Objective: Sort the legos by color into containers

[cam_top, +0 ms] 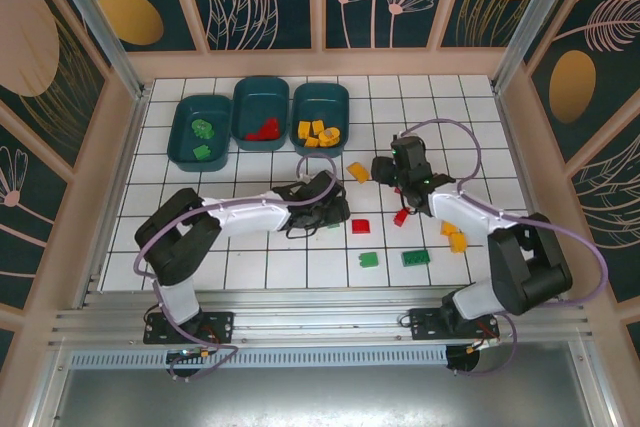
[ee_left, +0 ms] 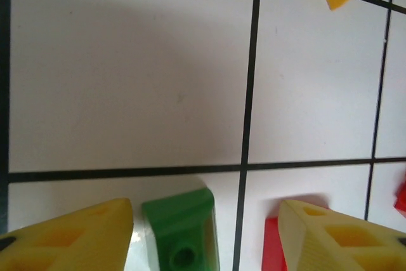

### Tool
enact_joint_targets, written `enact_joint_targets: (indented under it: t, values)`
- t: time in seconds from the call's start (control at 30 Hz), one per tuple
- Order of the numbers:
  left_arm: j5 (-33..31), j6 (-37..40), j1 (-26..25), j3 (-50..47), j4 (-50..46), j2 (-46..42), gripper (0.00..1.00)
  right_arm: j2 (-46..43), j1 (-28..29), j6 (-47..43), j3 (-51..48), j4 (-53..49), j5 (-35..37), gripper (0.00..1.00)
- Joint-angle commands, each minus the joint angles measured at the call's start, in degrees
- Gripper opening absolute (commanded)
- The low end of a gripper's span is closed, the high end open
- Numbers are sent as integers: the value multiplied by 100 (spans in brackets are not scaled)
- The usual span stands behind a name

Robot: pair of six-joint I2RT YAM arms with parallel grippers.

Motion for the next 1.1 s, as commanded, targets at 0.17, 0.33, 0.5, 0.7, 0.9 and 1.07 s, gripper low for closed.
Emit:
enact_joint_targets:
  t: [0.17, 0.33, 0.5, 0.7, 0.9, 1.07]
  values:
    - [-513, 221, -42, -67, -516, 109, 46, -376, 10, 42, -296, 323, -14, 62]
    - [-507, 362, -67, -172, -500, 137, 40, -412, 4, 64, -371, 394, -13, 62]
    - [-484, 507, -62, -284, -434, 205, 36, -502, 9, 94, -299, 270, -13, 62]
    - [-553, 655, -65, -395, -437, 5, 23, -634, 6, 189, -357, 212, 49, 61]
    - [-617, 778, -66, -358, -526, -193, 18, -606, 45, 261, -335, 220, 13, 61]
    - [-735, 896, -58, -278, -640, -497, 18, -544, 112, 260, -211, 159, 29, 61]
